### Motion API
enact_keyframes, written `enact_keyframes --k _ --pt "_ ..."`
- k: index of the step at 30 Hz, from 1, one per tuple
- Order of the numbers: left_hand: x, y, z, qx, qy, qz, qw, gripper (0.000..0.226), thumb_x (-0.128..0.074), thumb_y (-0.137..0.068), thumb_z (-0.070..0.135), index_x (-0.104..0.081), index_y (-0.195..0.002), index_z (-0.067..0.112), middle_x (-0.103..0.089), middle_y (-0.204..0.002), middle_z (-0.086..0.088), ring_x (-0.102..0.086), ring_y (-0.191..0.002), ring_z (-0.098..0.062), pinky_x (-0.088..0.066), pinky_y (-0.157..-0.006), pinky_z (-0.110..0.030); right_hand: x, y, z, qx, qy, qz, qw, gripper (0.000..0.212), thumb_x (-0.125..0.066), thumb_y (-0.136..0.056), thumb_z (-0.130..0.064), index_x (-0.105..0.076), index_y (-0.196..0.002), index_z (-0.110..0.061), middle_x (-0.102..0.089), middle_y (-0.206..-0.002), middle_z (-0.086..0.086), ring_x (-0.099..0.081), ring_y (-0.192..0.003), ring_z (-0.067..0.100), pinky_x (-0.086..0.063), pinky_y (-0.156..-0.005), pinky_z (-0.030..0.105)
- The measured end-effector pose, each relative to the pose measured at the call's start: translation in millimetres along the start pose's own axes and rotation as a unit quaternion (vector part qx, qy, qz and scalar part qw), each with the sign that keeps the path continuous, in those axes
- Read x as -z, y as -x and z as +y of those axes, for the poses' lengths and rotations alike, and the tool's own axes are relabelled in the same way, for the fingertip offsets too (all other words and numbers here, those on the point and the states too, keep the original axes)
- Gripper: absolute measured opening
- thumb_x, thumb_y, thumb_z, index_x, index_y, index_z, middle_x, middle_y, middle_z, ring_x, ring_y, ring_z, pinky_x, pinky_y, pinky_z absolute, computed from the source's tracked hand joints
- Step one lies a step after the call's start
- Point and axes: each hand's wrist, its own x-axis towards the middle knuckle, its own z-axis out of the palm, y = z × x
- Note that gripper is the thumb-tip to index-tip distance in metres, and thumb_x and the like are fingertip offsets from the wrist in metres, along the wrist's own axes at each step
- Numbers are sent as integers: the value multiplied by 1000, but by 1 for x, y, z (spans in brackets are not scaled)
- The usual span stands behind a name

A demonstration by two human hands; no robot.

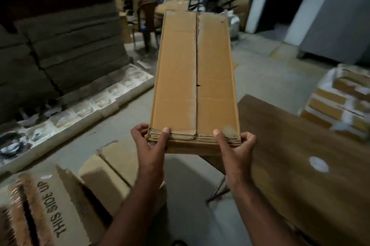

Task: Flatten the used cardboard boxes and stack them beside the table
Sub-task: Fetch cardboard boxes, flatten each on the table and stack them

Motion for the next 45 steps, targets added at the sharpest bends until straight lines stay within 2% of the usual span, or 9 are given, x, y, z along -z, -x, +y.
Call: enact_keyframes --k 3,6,13,16,22,25,32,37,45 --pt "-55 35 -7 13 26 -90 996 49 -81 -77 42 -44 -110 38 -53 -121 -16 -64 -104 -39 -56 -83 -61 77 8 -1 -4 -9 96 995 64 -86 -79 -42 -39 -118 -22 -55 -102 -10 -60 -85 6 -46 -57 9" --pt "-108 84 -17 32 46 -177 983 45 -80 -77 40 -45 -105 42 -54 -110 0 -62 -94 -24 -56 -79 -55 155 23 10 -31 -2 190 981 65 -86 -77 -47 -38 -117 -28 -57 -109 -5 -63 -91 11 -57 -69 27" --pt "-192 183 -32 100 16 -337 936 44 -78 -88 28 -42 -114 32 -62 -122 -9 -67 -107 -31 -60 -83 -59 287 62 40 -72 -24 329 941 69 -88 -74 -44 -41 -122 -27 -57 -115 2 -68 -92 18 -65 -66 40" --pt "-220 215 -40 120 2 -367 922 42 -74 -93 20 -41 -118 26 -61 -122 -7 -66 -109 -30 -59 -85 -58 328 61 57 -84 -16 361 929 71 -90 -72 -45 -42 -121 -27 -57 -116 3 -68 -91 18 -64 -63 36" --pt "-271 248 -64 135 -30 -355 925 38 -75 -92 22 -42 -110 31 -62 -121 -10 -67 -107 -34 -59 -82 -62 388 27 88 -126 25 332 935 76 -88 -65 -60 -38 -116 -34 -57 -117 3 -68 -93 22 -65 -61 41" --pt "-291 259 -77 131 -31 -340 931 37 -75 -92 22 -43 -109 32 -62 -122 -13 -68 -105 -35 -60 -80 -62 409 5 95 -150 24 294 944 73 -87 -72 -53 -36 -119 -31 -57 -114 5 -67 -90 24 -64 -64 45" --pt "-318 256 -97 186 -67 -277 940 44 -70 -96 24 -36 -124 22 -57 -122 -7 -64 -107 -32 -61 -78 -55 412 -35 106 -165 29 225 960 74 -84 -77 -53 -33 -125 -28 -56 -120 6 -65 -97 21 -61 -68 35" --pt "-327 237 -101 182 -88 -322 925 42 -63 -100 34 -36 -130 23 -60 -119 -3 -63 -103 -22 -56 -75 -41 412 -53 107 -181 12 177 967 90 -79 -77 -63 -33 -145 -28 -58 -128 1 -62 -109 22 -59 -89 48" --pt "-324 216 -105 236 -80 -364 897 42 -64 -98 37 -42 -133 28 -63 -118 -2 -62 -101 -18 -50 -68 -35 407 -52 113 -191 -19 163 968 88 -79 -64 -75 -48 -139 -40 -67 -122 -4 -67 -105 21 -60 -88 52"
